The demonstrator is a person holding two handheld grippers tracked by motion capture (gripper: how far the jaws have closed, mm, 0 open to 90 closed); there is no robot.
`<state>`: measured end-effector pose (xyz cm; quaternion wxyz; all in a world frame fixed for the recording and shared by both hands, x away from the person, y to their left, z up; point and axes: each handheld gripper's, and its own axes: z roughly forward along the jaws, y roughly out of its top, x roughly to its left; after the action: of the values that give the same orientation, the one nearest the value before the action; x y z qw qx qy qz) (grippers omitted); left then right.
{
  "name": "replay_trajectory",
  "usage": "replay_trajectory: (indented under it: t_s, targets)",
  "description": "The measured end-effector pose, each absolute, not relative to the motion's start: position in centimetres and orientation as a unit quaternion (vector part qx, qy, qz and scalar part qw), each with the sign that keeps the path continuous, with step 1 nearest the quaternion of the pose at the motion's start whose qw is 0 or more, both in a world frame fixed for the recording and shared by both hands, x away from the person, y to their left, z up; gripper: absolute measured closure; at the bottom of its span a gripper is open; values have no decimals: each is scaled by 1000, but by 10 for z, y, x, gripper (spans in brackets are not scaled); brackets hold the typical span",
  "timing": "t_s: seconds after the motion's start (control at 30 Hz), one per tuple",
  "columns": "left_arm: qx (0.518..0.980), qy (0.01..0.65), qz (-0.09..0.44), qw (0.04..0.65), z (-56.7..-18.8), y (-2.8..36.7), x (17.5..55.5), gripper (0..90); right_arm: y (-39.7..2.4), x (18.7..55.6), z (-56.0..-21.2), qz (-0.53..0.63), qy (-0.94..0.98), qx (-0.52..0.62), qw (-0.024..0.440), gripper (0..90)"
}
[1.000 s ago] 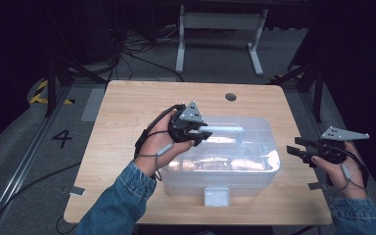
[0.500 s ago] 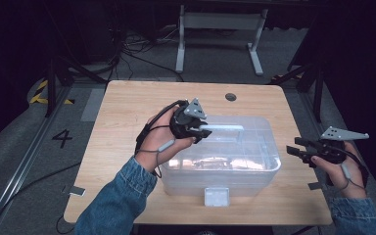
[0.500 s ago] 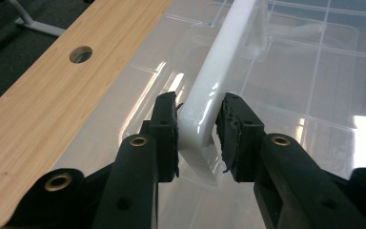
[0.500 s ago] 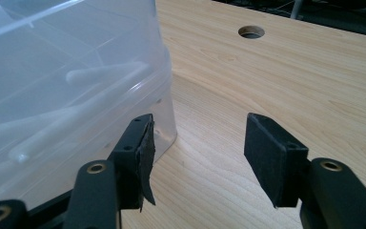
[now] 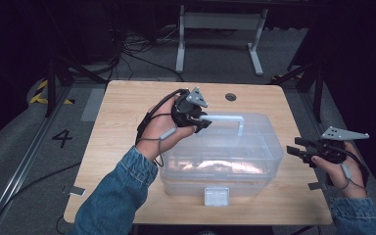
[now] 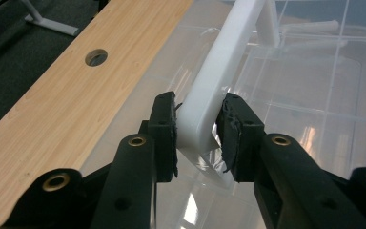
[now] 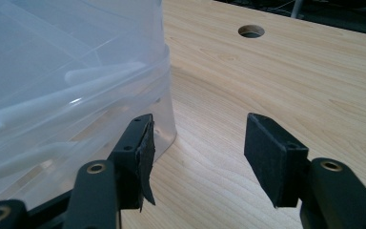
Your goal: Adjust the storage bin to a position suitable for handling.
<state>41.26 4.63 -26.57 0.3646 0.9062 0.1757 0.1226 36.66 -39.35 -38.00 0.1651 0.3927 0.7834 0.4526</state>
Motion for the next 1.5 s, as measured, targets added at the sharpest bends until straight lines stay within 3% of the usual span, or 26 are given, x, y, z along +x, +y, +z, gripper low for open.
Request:
replay_trajectory:
  t_s: [0.3,1.0,1.5]
  targets:
    - [903,193,117,366,-259,46,431,688,-393,366,-379,454,783,393,165,449]
    - [911,194,103,349,-247,43,462,678,-384,343,-370,459,794,365,160,556]
    - [910,197,75,357,-247,46,475,676,-360,322,-355,472,807,322,146,683]
